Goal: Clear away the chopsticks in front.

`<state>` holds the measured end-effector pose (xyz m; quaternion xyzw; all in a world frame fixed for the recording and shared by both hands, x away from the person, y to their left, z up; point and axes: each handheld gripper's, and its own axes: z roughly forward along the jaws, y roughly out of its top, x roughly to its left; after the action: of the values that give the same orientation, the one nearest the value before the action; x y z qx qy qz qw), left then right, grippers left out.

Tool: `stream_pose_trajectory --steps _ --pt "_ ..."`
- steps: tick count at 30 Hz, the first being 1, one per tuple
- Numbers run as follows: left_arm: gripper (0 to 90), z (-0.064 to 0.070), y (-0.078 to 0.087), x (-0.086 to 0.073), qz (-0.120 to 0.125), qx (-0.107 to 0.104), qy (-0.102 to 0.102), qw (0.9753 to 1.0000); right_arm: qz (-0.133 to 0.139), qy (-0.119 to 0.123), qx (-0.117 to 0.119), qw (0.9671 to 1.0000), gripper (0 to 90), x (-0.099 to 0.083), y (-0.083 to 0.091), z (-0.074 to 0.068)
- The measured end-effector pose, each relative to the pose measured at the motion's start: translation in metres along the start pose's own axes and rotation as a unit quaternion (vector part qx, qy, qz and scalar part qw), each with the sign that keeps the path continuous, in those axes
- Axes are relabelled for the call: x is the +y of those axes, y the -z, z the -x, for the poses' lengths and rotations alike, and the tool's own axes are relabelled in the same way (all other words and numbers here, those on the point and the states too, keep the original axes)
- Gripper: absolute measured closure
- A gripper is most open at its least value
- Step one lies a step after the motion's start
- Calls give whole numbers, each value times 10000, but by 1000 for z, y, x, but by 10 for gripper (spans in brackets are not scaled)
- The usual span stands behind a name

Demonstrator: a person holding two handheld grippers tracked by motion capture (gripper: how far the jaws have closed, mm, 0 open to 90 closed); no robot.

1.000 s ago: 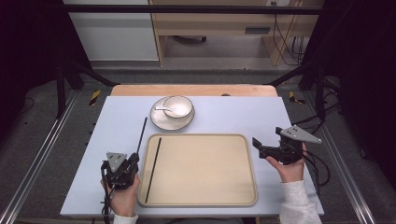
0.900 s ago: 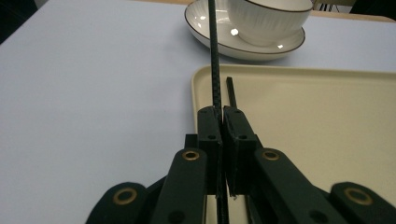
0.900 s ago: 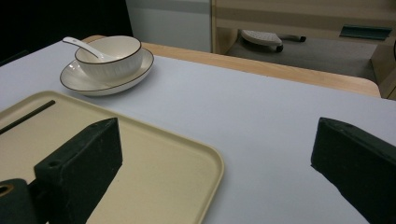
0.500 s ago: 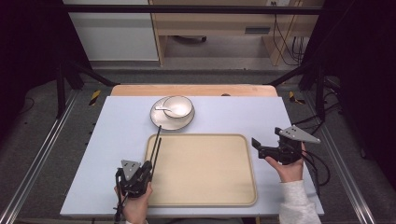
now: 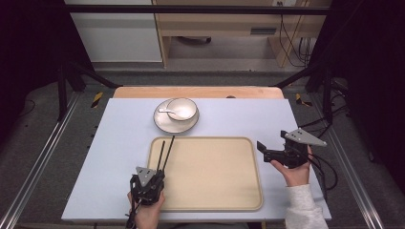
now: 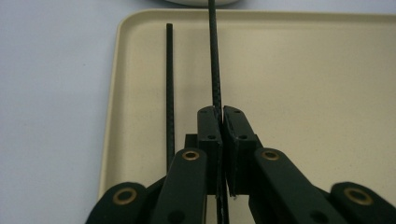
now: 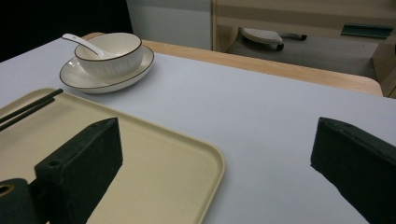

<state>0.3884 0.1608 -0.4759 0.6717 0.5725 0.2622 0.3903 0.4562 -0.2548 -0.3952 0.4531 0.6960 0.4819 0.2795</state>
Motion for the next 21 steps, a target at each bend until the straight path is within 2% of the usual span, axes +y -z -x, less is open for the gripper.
stream_pose_trajectory --steps 5,11,18,21 --pt "860 4 -4 -3 -186 52 -103 9998 -10 -3 -2 10000 26 0 0 0" --pt "859 4 -6 -4 -289 96 -115 9995 -22 13 -12 10000 26 0 -1 0" --pt "855 6 -9 -2 -484 153 -221 9985 -34 21 1 10000 26 -1 -1 0" --pt "853 7 -9 -1 -495 186 -264 9983 -40 11 -1 10000 26 -1 -2 -1"
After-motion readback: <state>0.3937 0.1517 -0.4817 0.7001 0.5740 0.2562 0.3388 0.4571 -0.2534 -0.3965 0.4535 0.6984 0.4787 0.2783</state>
